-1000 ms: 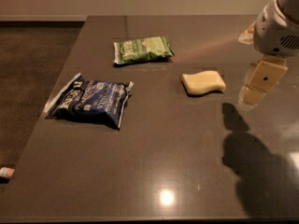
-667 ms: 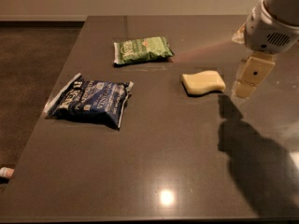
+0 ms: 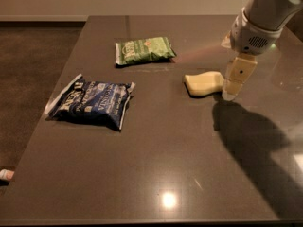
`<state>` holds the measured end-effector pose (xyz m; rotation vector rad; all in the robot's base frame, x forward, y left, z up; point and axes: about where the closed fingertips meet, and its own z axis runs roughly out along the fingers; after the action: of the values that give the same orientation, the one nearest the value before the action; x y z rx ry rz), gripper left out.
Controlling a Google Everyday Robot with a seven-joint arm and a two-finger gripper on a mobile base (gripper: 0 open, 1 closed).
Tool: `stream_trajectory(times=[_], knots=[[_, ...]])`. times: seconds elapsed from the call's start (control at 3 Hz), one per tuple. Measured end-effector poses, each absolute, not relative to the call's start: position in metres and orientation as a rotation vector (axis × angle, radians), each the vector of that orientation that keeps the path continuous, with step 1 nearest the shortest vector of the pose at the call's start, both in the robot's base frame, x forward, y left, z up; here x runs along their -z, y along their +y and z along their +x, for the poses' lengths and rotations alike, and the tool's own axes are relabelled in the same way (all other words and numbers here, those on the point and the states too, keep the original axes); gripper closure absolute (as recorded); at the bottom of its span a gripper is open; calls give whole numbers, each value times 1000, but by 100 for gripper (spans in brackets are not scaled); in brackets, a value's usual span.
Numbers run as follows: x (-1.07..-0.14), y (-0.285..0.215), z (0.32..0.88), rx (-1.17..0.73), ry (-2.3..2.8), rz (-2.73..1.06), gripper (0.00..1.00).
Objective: Move sponge near blue chip bag
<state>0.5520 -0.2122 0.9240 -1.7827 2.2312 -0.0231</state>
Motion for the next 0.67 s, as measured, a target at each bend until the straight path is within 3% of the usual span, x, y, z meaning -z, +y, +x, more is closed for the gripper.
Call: stream_trajectory(times=[0.67], knots=[[-887, -212, 581, -9, 2267, -1838, 0]])
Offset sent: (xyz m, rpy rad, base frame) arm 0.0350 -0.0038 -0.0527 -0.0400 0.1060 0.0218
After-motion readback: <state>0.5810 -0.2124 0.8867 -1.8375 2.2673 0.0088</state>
